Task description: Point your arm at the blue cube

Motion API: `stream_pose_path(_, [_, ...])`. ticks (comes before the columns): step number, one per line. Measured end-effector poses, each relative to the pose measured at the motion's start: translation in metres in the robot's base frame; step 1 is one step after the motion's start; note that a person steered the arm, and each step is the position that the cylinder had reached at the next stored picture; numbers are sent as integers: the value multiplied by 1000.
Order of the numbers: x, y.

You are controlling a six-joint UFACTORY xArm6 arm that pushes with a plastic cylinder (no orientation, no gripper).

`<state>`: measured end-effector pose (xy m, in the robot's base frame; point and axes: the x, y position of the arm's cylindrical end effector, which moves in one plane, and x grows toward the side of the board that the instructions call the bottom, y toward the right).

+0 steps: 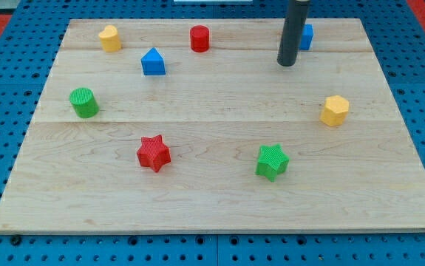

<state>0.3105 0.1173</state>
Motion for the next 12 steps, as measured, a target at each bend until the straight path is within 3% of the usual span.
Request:
stream_pose_path(4, [9,-122])
stream_pose_path(6, [93,-125])
stream_pose_path(7, [94,-125])
stream_pose_path(8, [88,-96])
stream_pose_path(11, [-31,-176])
stream_pose_path(12, [-34,-225])
